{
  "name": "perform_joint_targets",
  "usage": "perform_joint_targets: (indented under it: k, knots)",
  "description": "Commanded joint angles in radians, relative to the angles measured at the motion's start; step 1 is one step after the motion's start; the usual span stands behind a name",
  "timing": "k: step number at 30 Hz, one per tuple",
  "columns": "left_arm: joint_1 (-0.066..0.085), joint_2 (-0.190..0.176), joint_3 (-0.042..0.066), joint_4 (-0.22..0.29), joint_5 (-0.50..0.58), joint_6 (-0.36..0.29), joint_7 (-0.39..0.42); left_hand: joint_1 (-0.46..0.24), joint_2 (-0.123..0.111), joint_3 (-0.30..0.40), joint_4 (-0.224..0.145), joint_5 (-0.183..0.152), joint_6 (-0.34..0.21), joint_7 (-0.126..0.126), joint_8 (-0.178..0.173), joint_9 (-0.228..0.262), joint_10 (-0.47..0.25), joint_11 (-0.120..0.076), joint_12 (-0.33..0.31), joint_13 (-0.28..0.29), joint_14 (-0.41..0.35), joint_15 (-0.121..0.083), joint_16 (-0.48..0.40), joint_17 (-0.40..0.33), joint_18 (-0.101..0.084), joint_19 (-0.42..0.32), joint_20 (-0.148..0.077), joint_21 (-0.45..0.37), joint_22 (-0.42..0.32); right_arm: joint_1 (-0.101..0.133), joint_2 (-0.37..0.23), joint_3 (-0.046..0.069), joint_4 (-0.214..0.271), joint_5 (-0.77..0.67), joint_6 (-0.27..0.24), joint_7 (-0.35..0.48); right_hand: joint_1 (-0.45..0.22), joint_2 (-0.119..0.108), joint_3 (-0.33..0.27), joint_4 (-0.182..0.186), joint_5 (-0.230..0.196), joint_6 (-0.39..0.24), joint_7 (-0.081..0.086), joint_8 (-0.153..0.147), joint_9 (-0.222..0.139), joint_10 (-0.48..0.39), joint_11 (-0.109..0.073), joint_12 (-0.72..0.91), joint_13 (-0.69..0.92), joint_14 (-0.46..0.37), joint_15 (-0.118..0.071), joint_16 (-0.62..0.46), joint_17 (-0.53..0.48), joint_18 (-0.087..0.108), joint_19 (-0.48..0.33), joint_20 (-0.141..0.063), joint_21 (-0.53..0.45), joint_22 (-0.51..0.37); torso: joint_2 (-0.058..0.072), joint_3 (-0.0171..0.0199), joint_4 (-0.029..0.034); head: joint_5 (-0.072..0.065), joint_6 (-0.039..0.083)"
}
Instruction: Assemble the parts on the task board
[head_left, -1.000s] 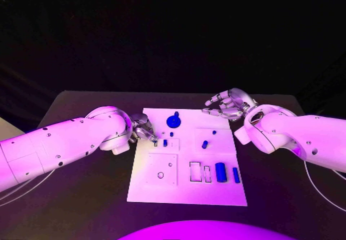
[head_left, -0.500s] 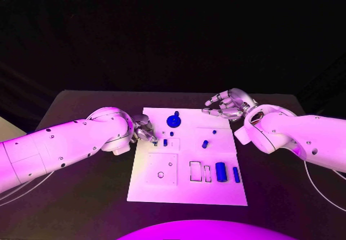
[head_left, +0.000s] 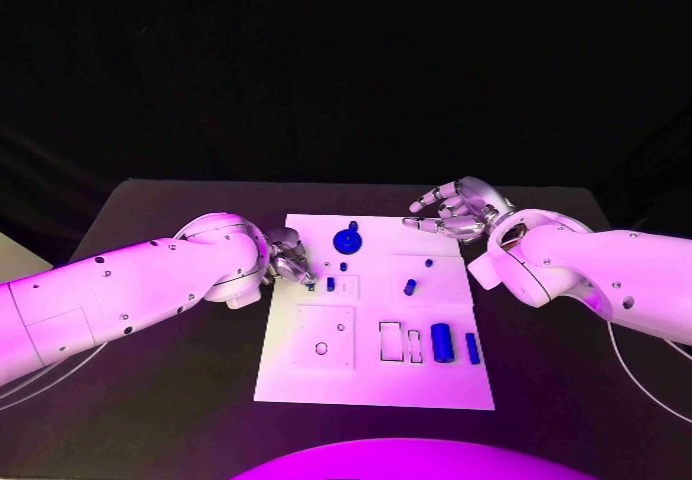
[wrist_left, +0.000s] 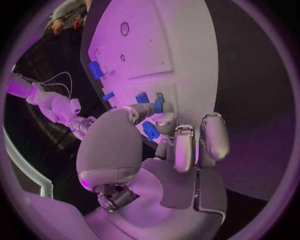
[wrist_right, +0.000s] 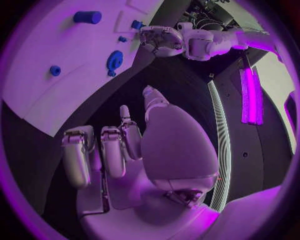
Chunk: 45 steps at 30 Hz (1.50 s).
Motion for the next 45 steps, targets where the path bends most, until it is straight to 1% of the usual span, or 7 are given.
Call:
perform_joint_targets:
  k: [1,6,11,31,36,45]
  knots:
    - [-0.003,0.004,-0.003,0.005,-0.013,0.030,-0.003,0.002,0.011,0.145,-0.140,0.001,0.011,-0.010,0.006,0.002,0.009,0.000,0.002,-0.001,0.096,-0.008,-0.001,0.224,-0.011,0.008,0.000,0.003,0.001,-0.001,0.001,0.000,0.001,0.000,0.017,0.009,0.002,0.011,-0.005,0.001,0.002,0.003,0.000,0.003,0.001,-0.004,-0.005,-0.004,0.096,0.096,-0.001,-0.006,0.223,-0.014,0.105,0.001,0.004,0.263,0.000,-0.0002,0.0001,0.000,-0.001]
    - [-0.003,0.005,-0.003,0.009,-0.016,0.055,-0.003,0.001,0.011,0.146,-0.141,0.000,0.011,-0.011,0.007,0.002,0.008,0.000,0.000,-0.004,0.096,-0.008,0.000,0.225,-0.011,0.007,-0.001,0.003,0.000,-0.002,0.001,0.000,0.000,0.000,0.018,0.009,0.002,0.011,-0.005,0.001,0.002,0.003,0.000,0.003,0.001,-0.004,-0.005,-0.004,0.096,0.096,-0.001,-0.006,0.223,-0.014,0.105,0.001,0.004,0.263,0.000,-0.0011,-0.0004,0.000,-0.001]
    - [-0.004,0.006,-0.003,0.011,-0.017,0.066,-0.003,0.001,0.011,0.146,-0.141,0.000,0.011,-0.011,0.007,0.002,0.007,0.000,-0.002,-0.007,0.096,-0.008,0.000,0.225,-0.011,0.007,-0.001,0.003,0.000,-0.003,0.000,0.000,0.000,0.000,0.017,0.011,0.002,0.011,-0.005,0.001,0.002,0.003,0.000,0.003,0.001,-0.004,-0.005,-0.004,0.096,0.096,-0.001,-0.006,0.223,-0.014,0.105,0.001,0.004,0.263,0.000,-0.0007,0.0000,-0.001,-0.002]
    - [-0.004,0.005,-0.003,0.013,-0.026,0.079,-0.004,0.000,0.010,0.147,-0.142,-0.001,0.011,-0.011,0.007,0.003,0.007,0.000,-0.002,-0.008,0.097,-0.008,0.000,0.226,-0.011,0.007,-0.001,0.003,-0.001,-0.005,0.000,0.000,-0.002,0.000,0.018,0.012,0.002,0.011,-0.005,0.001,0.002,0.003,0.000,0.003,0.001,-0.004,-0.005,-0.004,0.096,0.096,-0.001,-0.006,0.223,-0.014,0.105,0.001,0.004,0.263,0.000,-0.0005,0.0003,0.000,-0.005]
    - [-0.004,0.004,-0.003,0.009,-0.034,0.080,-0.006,0.000,0.010,0.147,-0.142,-0.001,0.011,-0.011,0.007,0.003,0.007,0.000,-0.002,-0.008,0.097,-0.008,0.000,0.226,-0.011,0.007,-0.001,0.003,-0.001,-0.006,0.000,0.000,-0.002,0.000,0.018,0.012,0.002,0.011,-0.005,0.001,0.002,0.003,0.000,0.003,0.001,-0.004,-0.005,-0.004,0.096,0.096,-0.001,-0.006,0.223,-0.014,0.105,0.001,0.004,0.263,0.000,-0.0006,-0.0005,0.000,-0.005]
    - [-0.004,0.002,-0.003,0.000,-0.044,0.077,-0.008,-0.002,0.012,0.149,-0.144,-0.003,0.011,-0.011,0.008,0.003,0.007,-0.001,-0.002,-0.009,0.097,-0.008,0.000,0.226,-0.011,0.007,-0.001,0.003,-0.001,-0.006,0.000,0.000,-0.002,0.000,0.017,0.012,0.002,0.011,-0.005,0.001,0.002,0.003,0.000,0.003,0.001,-0.004,-0.005,-0.004,0.096,0.096,-0.001,-0.006,0.223,-0.014,0.105,0.001,0.004,0.263,0.000,-0.0004,0.0000,0.000,-0.005]
